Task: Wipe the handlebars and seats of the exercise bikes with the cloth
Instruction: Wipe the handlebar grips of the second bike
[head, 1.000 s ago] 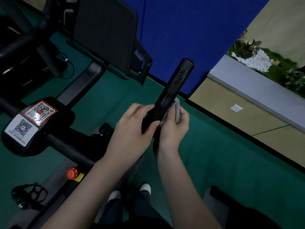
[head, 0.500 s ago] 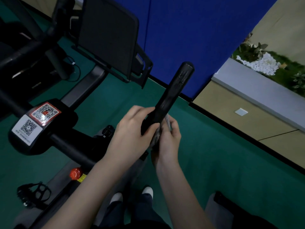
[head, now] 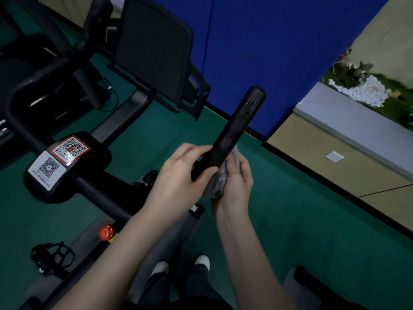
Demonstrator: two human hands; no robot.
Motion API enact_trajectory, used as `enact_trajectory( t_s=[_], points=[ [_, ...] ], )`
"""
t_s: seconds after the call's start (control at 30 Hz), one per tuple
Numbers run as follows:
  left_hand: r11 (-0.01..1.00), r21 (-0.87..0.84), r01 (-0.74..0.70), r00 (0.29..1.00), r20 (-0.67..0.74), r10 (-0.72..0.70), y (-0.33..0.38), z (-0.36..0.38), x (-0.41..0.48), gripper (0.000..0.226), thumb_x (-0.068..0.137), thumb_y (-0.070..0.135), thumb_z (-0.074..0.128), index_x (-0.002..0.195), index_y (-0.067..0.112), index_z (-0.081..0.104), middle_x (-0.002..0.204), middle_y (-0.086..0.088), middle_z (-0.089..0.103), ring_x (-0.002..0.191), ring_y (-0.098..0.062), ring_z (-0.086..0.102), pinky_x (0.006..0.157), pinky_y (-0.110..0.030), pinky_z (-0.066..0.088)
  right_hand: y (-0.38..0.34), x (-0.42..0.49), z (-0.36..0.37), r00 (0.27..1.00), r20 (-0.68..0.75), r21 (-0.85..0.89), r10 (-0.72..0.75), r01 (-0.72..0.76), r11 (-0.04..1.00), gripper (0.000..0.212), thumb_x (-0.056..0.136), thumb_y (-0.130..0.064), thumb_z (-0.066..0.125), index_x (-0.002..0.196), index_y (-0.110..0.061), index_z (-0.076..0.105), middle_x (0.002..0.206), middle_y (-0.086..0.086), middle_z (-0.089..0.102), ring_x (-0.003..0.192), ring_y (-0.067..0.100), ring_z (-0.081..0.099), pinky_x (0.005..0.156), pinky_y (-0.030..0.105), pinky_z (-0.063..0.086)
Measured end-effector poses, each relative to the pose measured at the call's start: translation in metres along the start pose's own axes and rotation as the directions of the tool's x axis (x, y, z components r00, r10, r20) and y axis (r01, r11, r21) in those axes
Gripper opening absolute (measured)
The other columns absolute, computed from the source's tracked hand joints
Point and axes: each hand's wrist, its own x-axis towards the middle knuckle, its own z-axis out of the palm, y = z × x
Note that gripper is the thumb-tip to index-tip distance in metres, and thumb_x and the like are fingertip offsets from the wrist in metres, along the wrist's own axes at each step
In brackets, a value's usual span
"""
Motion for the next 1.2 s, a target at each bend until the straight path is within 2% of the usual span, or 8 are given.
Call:
enact_trajectory(
  t_s=[0.27, 0.43, 0.53, 0.6, 0.77, 0.87, 1.1, 1.2],
  points=[
    [1.000, 0.013, 0.003, 1.000, 0.018, -0.003, 0.001, -0.001, 0.001, 0.039, 0.087, 0.026, 0.067, 0.125, 0.024, 0.060, 0.104, 0.016, 0.051, 0.089, 0.010, 0.048, 0.080, 0.000, 0.033, 0.007, -0.005, -0.001, 0.980, -0.052, -0.121, -0.192, 0.184, 0.975, 0.014, 0.093, -0.024, 0.060, 0.091, -0.011, 0.063, 0.091, 0.006, 0.066, 0.087, 0.020, 0.063, 0.084, 0.040, 0.052],
    [1.000, 0.006, 0.017, 1.000, 0.025, -0.017, 0.002, -0.001, 0.001, 0.039, 0.087, 0.026, 0.067, 0.126, 0.022, 0.060, 0.107, 0.013, 0.053, 0.092, 0.005, 0.045, 0.080, 0.002, 0.031, -0.016, 0.020, 0.017, 0.933, -0.093, -0.089, -0.347, 0.339, 0.936, 0.005, 0.091, -0.010, 0.062, 0.095, -0.007, 0.062, 0.089, 0.005, 0.065, 0.083, 0.015, 0.063, 0.078, 0.029, 0.055],
    [1.000, -0.004, 0.022, 0.999, 0.034, -0.022, 0.002, -0.002, 0.000, 0.040, 0.088, 0.027, 0.066, 0.127, 0.022, 0.059, 0.108, 0.013, 0.053, 0.092, 0.006, 0.044, 0.081, 0.002, 0.030, -0.018, 0.023, 0.019, 0.884, -0.103, -0.156, -0.456, 0.439, 0.885, 0.003, 0.091, -0.009, 0.063, 0.093, -0.009, 0.062, 0.085, -0.002, 0.064, 0.081, 0.011, 0.062, 0.076, 0.025, 0.054],
    [1.000, -0.004, 0.021, 0.999, 0.034, -0.021, 0.002, -0.002, 0.000, 0.041, 0.087, 0.026, 0.067, 0.127, 0.022, 0.059, 0.108, 0.013, 0.053, 0.093, 0.006, 0.044, 0.081, 0.002, 0.031, -0.010, 0.014, 0.014, 0.836, -0.069, -0.266, -0.544, 0.510, 0.818, 0.004, 0.091, -0.008, 0.063, 0.093, -0.010, 0.061, 0.087, -0.002, 0.063, 0.082, 0.007, 0.061, 0.077, 0.023, 0.052],
    [1.000, 0.005, 0.016, 0.999, 0.032, -0.016, 0.002, -0.002, 0.001, 0.041, 0.086, 0.024, 0.068, 0.126, 0.018, 0.060, 0.106, 0.011, 0.053, 0.091, 0.005, 0.044, 0.081, 0.001, 0.031, -0.006, 0.005, 0.011, 0.697, 0.102, -0.444, -0.710, 0.670, 0.594, 0.015, 0.085, 0.001, 0.065, 0.090, -0.013, 0.065, 0.096, 0.017, 0.059, 0.089, 0.016, 0.059, 0.081, 0.021, 0.048],
    [1.000, 0.003, 0.026, 0.999, 0.031, -0.027, 0.002, -0.002, 0.000, 0.040, 0.087, 0.025, 0.068, 0.126, 0.019, 0.060, 0.105, 0.013, 0.052, 0.090, 0.005, 0.043, 0.080, 0.002, 0.030, -0.025, 0.024, 0.021, 0.584, 0.167, -0.474, -0.795, 0.754, 0.454, 0.014, 0.082, 0.003, 0.067, 0.092, -0.007, 0.069, 0.094, 0.015, 0.055, 0.087, 0.006, 0.055, 0.079, 0.012, 0.043],
    [0.999, 0.003, 0.040, 0.997, 0.061, -0.040, 0.000, -0.002, 0.000, 0.041, 0.089, 0.030, 0.064, 0.129, 0.023, 0.057, 0.109, 0.012, 0.052, 0.092, 0.006, 0.041, 0.078, 0.006, 0.026, -0.035, 0.030, 0.012, 0.460, 0.433, -0.550, -0.775, 0.816, 0.178, 0.016, 0.080, 0.008, 0.067, 0.094, 0.002, 0.071, 0.094, 0.011, 0.047, 0.089, 0.010, 0.049, 0.081, 0.014, 0.042],
    [0.999, -0.009, 0.049, 0.997, 0.068, -0.049, -0.002, -0.002, 0.000, 0.042, 0.090, 0.033, 0.063, 0.130, 0.025, 0.056, 0.110, 0.013, 0.051, 0.093, 0.005, 0.043, 0.079, 0.006, 0.027, -0.055, 0.043, 0.024, 0.403, 0.431, -0.561, -0.807, 0.821, 0.110, 0.015, 0.080, 0.007, 0.067, 0.094, 0.003, 0.071, 0.094, 0.010, 0.045, 0.089, 0.008, 0.047, 0.081, 0.015, 0.043]
  ],
)
